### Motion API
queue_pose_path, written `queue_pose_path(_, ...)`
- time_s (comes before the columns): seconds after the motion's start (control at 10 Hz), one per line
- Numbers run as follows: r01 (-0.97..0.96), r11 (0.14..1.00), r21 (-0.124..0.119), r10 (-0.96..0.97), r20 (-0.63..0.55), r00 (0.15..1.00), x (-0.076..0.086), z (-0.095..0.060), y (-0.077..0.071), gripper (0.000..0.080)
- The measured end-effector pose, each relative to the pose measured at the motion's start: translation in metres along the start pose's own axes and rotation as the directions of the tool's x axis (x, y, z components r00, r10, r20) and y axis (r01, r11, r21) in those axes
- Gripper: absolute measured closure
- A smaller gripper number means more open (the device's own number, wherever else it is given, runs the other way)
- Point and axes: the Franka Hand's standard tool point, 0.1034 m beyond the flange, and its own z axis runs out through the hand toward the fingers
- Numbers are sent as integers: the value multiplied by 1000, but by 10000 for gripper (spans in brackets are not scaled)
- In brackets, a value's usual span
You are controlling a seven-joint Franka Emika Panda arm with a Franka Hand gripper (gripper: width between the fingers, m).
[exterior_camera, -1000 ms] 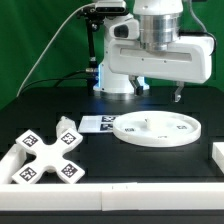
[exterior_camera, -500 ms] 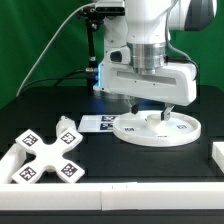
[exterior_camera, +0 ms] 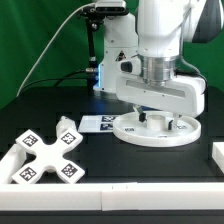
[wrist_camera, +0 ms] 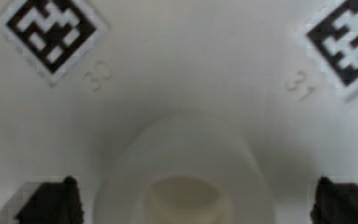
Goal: Assemble round table
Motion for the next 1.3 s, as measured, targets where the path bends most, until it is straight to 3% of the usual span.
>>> queue_pose_path(0.1, 0, 1000, -1, 0, -3, 1000, 1, 1, 1, 203)
queue_pose_path(0.2, 0, 1000, -1, 0, -3, 1000, 1, 1, 1, 203)
queue_pose_path(0.3, 0, 1000, -1, 0, -3, 1000, 1, 1, 1, 385)
queue_pose_path(0.6, 0, 1000, 3, 0, -5, 1000, 3, -1, 0, 390)
queue_pose_path(0.7, 42, 999, 14, -42, -4, 999, 15, -8, -4, 390)
queue_pose_path(1.0, 133, 989, 69, -129, -62, 990, 79, -41, -34, 390)
queue_pose_path(1.1, 160, 984, 73, -154, -80, 985, 90, -50, -43, 390)
queue_pose_path(1.3, 196, 979, 59, -190, -90, 978, 90, -51, -46, 390)
